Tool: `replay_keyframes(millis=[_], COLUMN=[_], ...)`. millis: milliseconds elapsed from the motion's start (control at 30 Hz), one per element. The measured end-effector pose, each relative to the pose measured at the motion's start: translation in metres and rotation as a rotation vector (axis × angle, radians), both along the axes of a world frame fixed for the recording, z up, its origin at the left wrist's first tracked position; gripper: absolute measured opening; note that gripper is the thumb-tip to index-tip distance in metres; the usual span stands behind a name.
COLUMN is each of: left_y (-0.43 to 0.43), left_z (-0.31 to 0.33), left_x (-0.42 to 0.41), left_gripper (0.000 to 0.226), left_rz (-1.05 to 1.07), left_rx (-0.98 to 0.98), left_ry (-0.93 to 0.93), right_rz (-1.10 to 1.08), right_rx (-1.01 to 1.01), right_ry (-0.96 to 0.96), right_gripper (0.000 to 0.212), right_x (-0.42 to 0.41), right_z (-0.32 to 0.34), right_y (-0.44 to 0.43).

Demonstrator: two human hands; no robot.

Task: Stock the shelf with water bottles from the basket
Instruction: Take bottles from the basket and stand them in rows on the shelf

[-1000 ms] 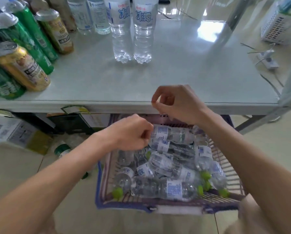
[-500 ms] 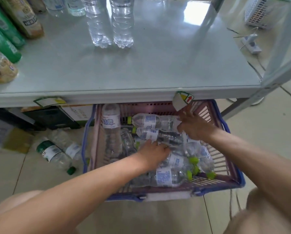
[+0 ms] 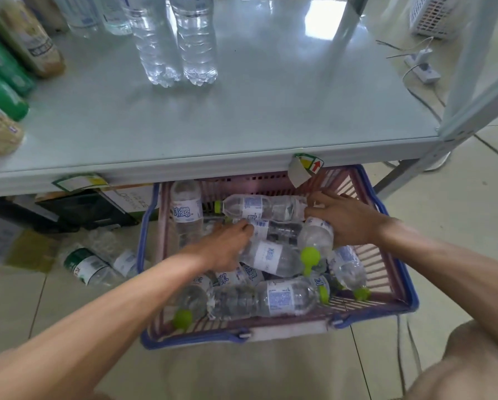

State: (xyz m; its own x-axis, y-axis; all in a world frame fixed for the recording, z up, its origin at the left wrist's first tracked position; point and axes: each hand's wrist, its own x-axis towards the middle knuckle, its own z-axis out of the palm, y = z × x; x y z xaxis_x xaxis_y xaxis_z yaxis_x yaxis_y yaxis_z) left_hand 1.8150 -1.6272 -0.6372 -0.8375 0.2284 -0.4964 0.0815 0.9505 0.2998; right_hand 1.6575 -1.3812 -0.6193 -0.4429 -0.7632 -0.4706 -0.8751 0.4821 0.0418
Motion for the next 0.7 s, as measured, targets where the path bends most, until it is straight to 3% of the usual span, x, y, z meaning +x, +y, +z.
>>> replay_keyframes(millis=[100, 200, 400, 533, 700], left_y=[-0.017, -0.027, -0.063, -0.082, -0.09], left_z=[0.024, 0.038, 0.08, 0.105, 0.148], left_x=[0.002, 0.0, -0.001, 0.005, -0.004], left_gripper=[0.074, 0.065, 0.107, 0.096, 0.069], left_rz=[0.054, 0.148, 0.182, 0.245, 0.317], left_rx=[0.169, 0.251, 0.402, 0.63, 0.873], left_ry=[-0.012, -0.027, -0.116, -0.023, 0.137], right_rz=[-0.161, -0.268, -0.268, -0.337, -0.456], right_rx=[-0.17, -0.417, -0.78, -0.988, -1.272], right_ry=[-0.183, -0.334, -0.408, -0.439, -0.382], right_gripper=[0.076, 0.046, 0.024, 0.036, 0.032], right_x=[0.01, 0.023, 0.032, 0.022, 0.004], right_z=[0.019, 0.043, 0.089, 0.127, 0.17], right_y=[-0.002, -0.008, -0.021, -0.019, -0.023])
